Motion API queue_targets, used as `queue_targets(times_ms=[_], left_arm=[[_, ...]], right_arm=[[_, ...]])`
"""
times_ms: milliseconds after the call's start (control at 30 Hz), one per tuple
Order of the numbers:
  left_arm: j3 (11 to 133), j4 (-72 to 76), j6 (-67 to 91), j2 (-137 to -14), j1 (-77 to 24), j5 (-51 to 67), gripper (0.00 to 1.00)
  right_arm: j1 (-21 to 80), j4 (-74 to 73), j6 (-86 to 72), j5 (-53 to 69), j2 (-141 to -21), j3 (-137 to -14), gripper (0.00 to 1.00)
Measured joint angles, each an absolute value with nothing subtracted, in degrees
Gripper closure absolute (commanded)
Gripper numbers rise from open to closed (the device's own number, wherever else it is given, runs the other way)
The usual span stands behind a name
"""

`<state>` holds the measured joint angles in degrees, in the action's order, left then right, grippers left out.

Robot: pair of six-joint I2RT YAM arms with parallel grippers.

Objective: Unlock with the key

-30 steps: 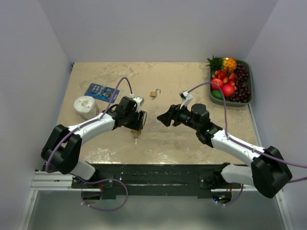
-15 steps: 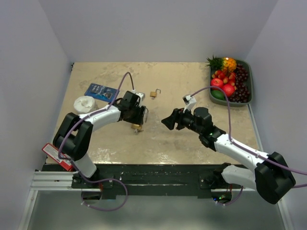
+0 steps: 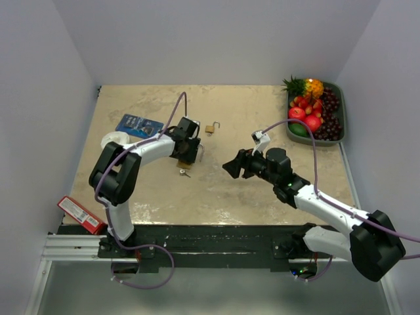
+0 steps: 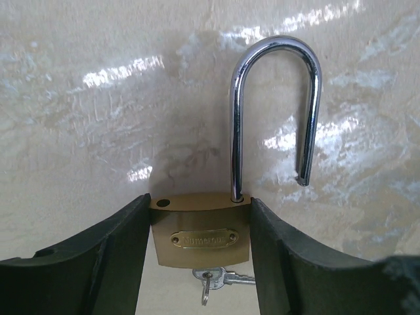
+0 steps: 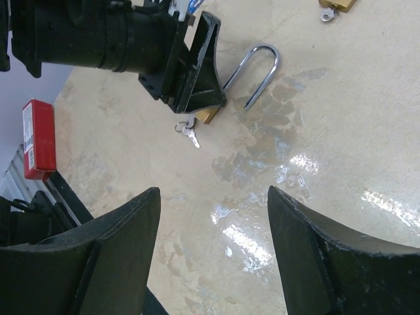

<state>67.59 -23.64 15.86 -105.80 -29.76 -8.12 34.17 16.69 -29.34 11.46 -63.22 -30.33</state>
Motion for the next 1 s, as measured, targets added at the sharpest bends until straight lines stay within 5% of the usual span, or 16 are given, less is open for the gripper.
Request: queue_targets(times_ms=[1000], left_arm=[[96.9,-28.4,15.1,-126.5,-21.8,-10.2,1.00]], right_arm=[[34.1,12.4,-27.4,8.5,-58.3,-28.6,0.30]])
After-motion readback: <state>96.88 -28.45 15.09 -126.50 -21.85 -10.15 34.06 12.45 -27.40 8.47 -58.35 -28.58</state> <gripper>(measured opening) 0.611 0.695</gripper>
